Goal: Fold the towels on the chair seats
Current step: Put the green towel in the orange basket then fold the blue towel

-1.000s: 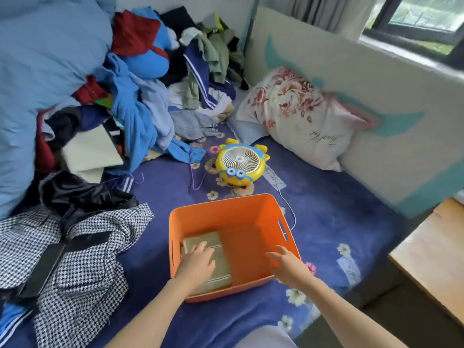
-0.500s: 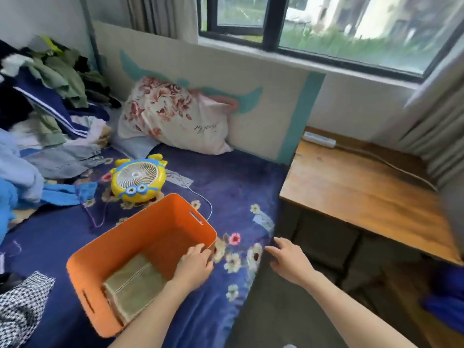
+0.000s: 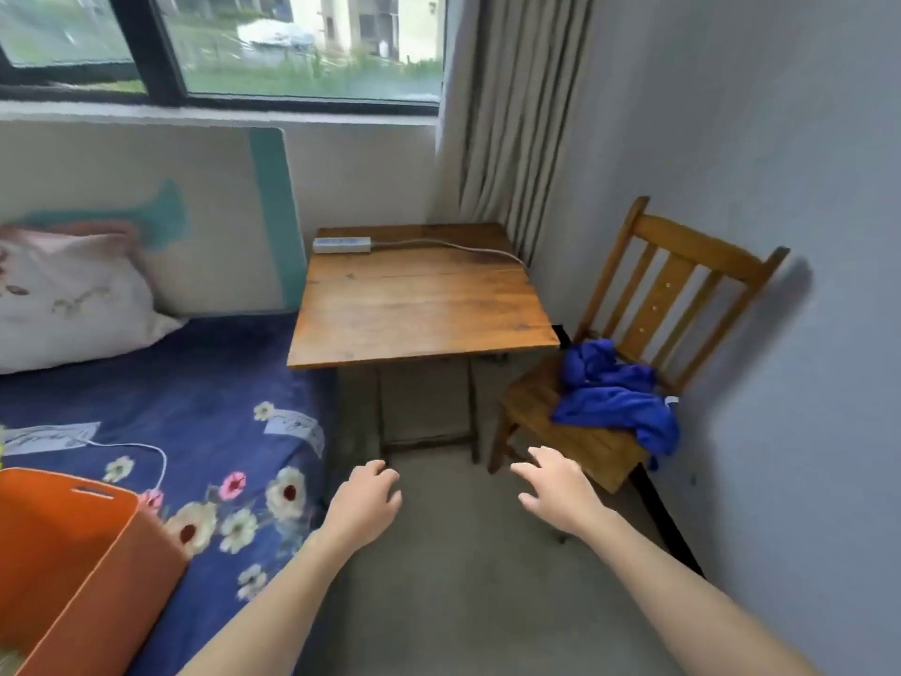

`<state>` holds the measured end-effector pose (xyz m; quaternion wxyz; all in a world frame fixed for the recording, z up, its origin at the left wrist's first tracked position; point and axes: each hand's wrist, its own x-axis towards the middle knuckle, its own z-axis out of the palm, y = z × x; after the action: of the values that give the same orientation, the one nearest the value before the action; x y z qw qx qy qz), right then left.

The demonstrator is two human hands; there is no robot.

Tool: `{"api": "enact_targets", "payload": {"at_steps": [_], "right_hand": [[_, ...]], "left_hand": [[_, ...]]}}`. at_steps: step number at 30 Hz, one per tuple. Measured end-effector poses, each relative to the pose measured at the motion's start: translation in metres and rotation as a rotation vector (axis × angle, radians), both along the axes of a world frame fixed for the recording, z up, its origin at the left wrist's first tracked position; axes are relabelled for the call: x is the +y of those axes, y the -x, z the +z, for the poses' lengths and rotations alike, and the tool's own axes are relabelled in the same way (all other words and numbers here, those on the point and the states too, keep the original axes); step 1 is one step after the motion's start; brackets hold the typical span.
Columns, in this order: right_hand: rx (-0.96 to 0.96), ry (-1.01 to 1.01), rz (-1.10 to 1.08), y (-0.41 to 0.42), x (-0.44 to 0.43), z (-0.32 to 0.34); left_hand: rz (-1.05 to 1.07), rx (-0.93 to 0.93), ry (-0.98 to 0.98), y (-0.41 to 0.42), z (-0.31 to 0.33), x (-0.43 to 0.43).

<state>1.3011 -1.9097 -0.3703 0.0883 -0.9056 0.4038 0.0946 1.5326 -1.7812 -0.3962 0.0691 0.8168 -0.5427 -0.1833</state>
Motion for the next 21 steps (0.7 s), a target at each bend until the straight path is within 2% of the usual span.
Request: {"api": "enact_targets", "payload": {"at_steps": [4, 9, 17, 21], "right_hand": [[0.043, -0.054, -0.166, 0.094, 0.001, -0.011], [-0.035, -0.065, -0.338, 0.161, -0.006, -0.012], [-0.056, -0.117, -0.550, 0.241, -0.010, -0.023], [-0.035, -0.106, -0.584, 0.263, -0.035, -0.024]], "left_hand": [[-0.135, 0.052, -0.028, 0.088, -0.008, -0.035], [-0.286, 0.015, -0.028, 0.154, 0.000, -0.080], [-0.432, 0.039, -0.009, 0.223, -0.009, -0.135], [-0.455, 0.043, -0.012, 0.237, -0.019, -0.164]]}}
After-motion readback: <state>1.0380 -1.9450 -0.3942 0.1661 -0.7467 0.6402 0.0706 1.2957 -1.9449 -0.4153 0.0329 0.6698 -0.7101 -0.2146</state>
